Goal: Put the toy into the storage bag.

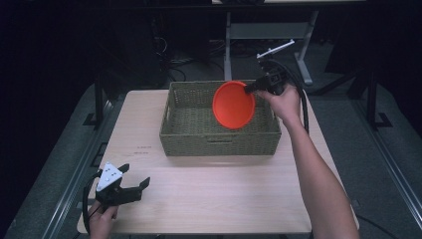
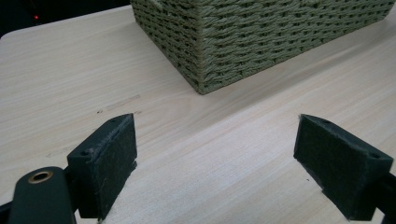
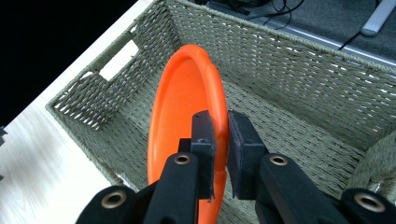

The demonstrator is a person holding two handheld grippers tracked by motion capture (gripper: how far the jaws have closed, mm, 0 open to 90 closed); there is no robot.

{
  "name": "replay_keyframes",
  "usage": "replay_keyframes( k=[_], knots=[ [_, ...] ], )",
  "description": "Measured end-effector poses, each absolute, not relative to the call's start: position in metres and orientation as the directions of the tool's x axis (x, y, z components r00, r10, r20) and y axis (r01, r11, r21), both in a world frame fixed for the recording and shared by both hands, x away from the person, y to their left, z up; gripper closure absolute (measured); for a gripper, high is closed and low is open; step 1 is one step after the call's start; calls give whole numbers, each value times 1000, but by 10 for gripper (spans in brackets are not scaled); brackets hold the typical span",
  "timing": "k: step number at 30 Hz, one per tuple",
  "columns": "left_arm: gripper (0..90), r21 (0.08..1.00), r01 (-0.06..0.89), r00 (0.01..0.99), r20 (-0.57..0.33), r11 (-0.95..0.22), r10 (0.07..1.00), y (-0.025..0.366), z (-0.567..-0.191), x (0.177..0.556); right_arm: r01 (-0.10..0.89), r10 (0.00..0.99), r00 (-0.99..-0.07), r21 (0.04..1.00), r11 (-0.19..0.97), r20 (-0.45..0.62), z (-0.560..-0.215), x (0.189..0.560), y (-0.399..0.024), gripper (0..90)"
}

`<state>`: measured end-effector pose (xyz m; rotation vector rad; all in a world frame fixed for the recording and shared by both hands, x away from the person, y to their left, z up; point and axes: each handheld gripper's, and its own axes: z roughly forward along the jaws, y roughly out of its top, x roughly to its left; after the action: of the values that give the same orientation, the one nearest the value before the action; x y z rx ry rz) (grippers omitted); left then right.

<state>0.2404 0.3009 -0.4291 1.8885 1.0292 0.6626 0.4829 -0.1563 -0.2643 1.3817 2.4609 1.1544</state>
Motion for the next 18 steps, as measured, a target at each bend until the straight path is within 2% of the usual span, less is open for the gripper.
replay_keyframes(
  k=[18],
  knots=[
    [128, 868, 397, 521, 54, -298, 852, 301, -429, 240, 724, 781, -552, 632, 276, 292, -287, 494, -157, 814]
  ],
)
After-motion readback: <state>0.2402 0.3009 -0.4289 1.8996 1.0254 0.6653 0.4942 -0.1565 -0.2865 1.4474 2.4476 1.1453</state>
